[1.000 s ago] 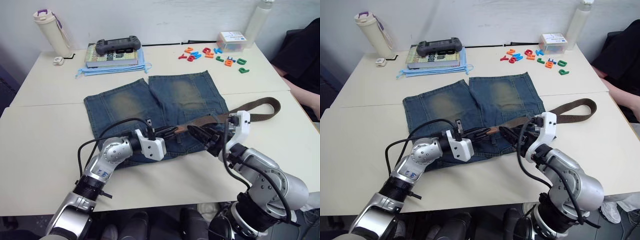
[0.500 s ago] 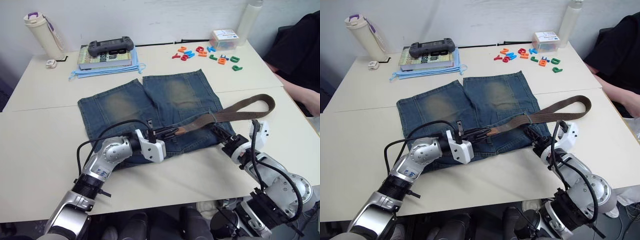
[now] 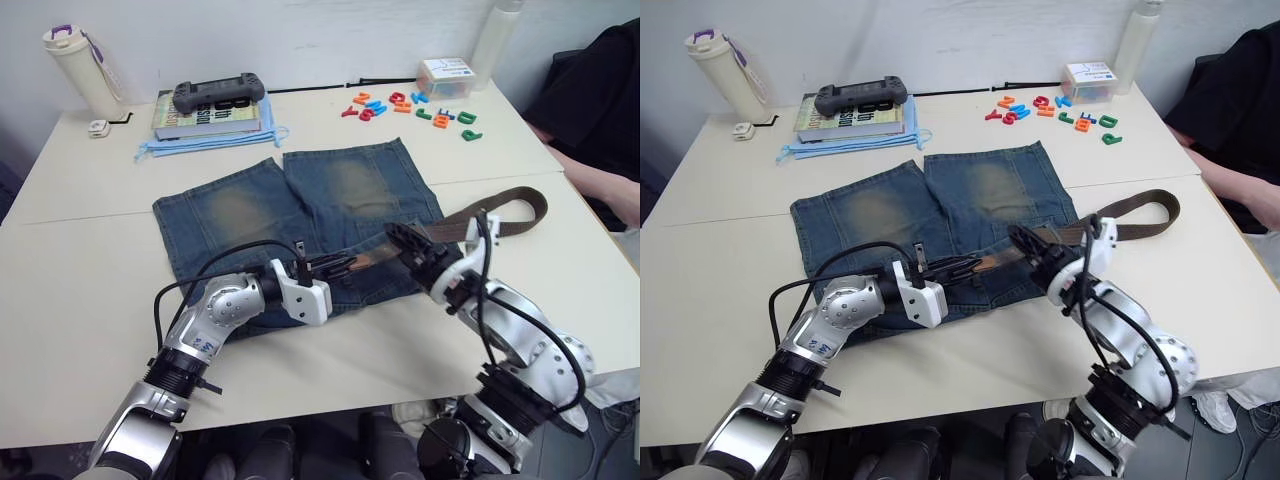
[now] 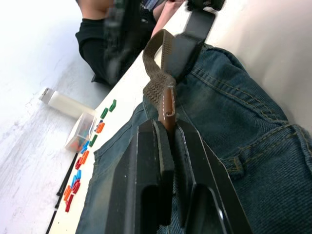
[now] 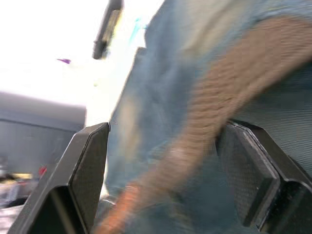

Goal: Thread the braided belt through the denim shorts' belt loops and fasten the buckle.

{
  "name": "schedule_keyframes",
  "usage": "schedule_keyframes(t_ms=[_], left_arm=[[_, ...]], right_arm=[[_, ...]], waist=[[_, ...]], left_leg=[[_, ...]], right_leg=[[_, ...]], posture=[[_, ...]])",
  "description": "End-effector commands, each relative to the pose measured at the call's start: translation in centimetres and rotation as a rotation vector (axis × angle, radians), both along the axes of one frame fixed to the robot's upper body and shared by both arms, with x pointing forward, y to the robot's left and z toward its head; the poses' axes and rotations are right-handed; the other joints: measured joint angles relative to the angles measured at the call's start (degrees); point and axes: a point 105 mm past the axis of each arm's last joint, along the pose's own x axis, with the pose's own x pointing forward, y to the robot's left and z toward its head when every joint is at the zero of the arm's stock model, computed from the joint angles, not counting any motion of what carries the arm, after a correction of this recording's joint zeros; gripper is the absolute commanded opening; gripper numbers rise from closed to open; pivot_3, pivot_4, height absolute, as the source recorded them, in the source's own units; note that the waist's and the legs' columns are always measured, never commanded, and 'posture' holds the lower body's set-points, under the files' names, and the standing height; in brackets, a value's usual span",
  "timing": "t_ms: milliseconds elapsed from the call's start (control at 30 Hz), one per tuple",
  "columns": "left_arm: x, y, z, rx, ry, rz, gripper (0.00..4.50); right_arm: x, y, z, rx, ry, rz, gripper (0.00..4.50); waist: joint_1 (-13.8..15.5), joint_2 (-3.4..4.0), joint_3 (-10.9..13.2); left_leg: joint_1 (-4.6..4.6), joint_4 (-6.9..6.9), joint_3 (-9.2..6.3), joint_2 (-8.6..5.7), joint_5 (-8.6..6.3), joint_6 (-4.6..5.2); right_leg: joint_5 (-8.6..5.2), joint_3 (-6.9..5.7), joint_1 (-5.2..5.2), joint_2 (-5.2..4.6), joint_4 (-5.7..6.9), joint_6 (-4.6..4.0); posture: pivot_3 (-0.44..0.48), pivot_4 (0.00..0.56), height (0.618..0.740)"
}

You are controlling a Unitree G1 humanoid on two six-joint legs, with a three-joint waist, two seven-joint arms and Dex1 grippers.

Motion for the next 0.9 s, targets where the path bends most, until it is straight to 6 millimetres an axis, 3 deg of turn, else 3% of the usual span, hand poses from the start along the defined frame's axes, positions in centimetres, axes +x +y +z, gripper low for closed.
schedule_keyframes(t_ms=[33, 167, 267, 467, 800, 900], left_arm=[[-0.5, -0.4, 0.9, -0.016, -0.045, -0.027, 0.00], [-0.5, -0.3, 1.0, -0.016, -0.045, -0.022, 0.00], [-0.6, -0.3, 0.9, -0.014, -0.043, -0.023, 0.00], [-0.7, -0.2, 0.8, -0.010, -0.037, -0.026, 0.00], [-0.7, 0.0, 0.6, -0.002, -0.030, -0.025, 0.00], [-0.8, 0.0, 0.6, -0.002, -0.030, -0.025, 0.00]], right_arm=[[-0.4, 2.5, 1.5, 0.134, -0.012, 0.084, 3.64], [-0.6, 2.6, 1.2, 0.144, 0.022, 0.091, 3.64], [-0.8, 2.6, 1.2, 0.148, 0.031, 0.093, 2.90], [-0.8, 1.8, 0.8, 0.136, 0.047, 0.063, 0.06], [-0.8, 1.2, 0.4, 0.096, 0.042, 0.055, 0.06], [-0.9, 1.2, 0.5, 0.083, 0.029, 0.055, 1.21]], waist=[[-0.25, 0.00, 0.00], [-0.36, 0.01, 0.00], [-0.33, 0.01, 0.01], [-0.35, 0.01, 0.01], [-0.29, 0.01, 0.01], [-0.24, 0.01, 0.01]], left_leg=[[0.00, -0.01, 0.00, 0.00, 0.00, 0.00], [0.00, -0.01, 0.00, 0.00, -0.01, 0.03], [-0.01, 0.02, 0.01, 0.00, -0.01, 0.04], [-0.01, 0.01, 0.00, 0.01, -0.01, 0.04], [-0.01, 0.01, 0.01, 0.04, -0.02, 0.05], [-0.01, 0.01, 0.01, 0.04, -0.02, 0.05]], right_leg=[[0.00, 0.00, 0.00, 0.00, -0.01, 0.00], [0.00, -0.01, 0.02, 0.01, -0.03, 0.00], [0.00, 0.00, 0.02, 0.01, -0.02, 0.00], [0.00, -0.01, 0.03, 0.02, -0.03, 0.01], [0.00, 0.00, 0.05, 0.05, -0.06, 0.01], [0.00, 0.00, 0.05, 0.05, -0.07, 0.01]], posture=[[0.000, 0.150, 0.740], [0.000, 0.150, 0.740], [0.000, 0.150, 0.740], [0.000, 0.150, 0.740], [0.000, 0.150, 0.740], [0.000, 0.150, 0.740]])
